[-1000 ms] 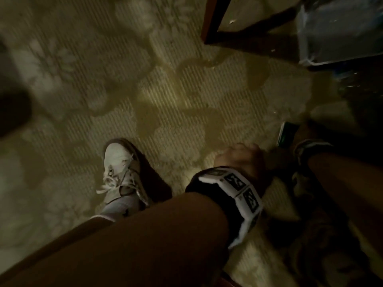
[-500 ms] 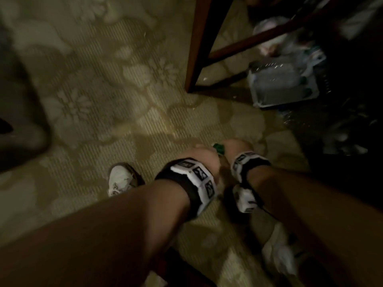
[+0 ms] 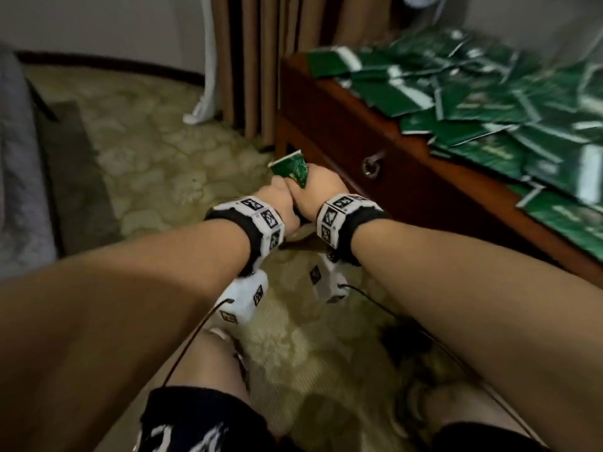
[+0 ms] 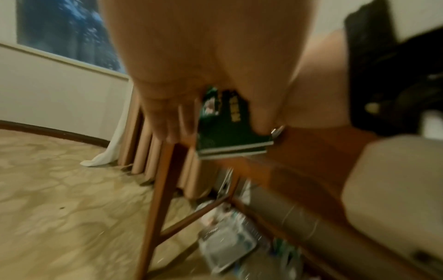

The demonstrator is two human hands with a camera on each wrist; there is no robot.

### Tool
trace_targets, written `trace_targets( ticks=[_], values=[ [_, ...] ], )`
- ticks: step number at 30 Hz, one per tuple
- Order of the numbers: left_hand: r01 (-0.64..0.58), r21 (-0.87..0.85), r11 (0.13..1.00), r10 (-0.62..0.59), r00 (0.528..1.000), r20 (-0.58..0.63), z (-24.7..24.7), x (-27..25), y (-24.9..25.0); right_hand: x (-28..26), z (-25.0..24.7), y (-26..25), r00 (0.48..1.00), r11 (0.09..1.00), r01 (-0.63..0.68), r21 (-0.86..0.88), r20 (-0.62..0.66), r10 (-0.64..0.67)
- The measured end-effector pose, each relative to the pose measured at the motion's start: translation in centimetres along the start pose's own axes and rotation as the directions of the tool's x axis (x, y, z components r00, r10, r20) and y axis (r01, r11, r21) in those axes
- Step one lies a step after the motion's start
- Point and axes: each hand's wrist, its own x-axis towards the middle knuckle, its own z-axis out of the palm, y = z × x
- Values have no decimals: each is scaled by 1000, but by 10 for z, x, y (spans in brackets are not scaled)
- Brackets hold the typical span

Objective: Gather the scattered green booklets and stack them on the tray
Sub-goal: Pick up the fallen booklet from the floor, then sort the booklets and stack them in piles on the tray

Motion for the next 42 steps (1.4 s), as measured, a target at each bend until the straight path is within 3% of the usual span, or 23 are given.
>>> trace_targets(
  ticks=[5,9,12,16,21,25,28,31,33,38,42],
  values=[
    [-206,-220,954,174,972,-158,-44,-37,77,-47,-102,-13,978,983,-28,179,-200,64],
    [-389,-155,908,340,900,-271,-56,-56,159,-85,-193,16,938,951,-19,310,-324,124],
    [-483,-50,874,454,849,-269,-54,-64,232,-118,-259,61,895,953,-45,299,-411,171],
    [-626,130,769,639,752,-159,-40,-75,324,-170,-334,132,857,993,-115,4,-506,102],
    [-777,226,588,795,606,17,-12,-92,413,-225,-385,204,970,844,-165,-510,-240,45],
    [-843,187,504,847,525,83,18,-83,457,-228,-391,245,979,813,-123,-569,-205,4],
    [-850,183,495,851,516,95,32,-61,476,-212,-398,269,980,842,-146,-520,-195,49],
    [-843,219,492,845,523,113,31,-31,489,-189,-411,288,978,816,-200,-542,-159,134],
    [-811,290,508,826,554,101,26,-7,496,-167,-424,304,958,788,-284,-546,-194,211],
    [-698,366,616,724,685,86,12,51,496,-106,-444,342,896,756,-444,-481,-221,385],
    [-705,355,614,708,691,146,18,81,495,-60,-438,363,879,757,-476,-448,-203,432]
  ],
)
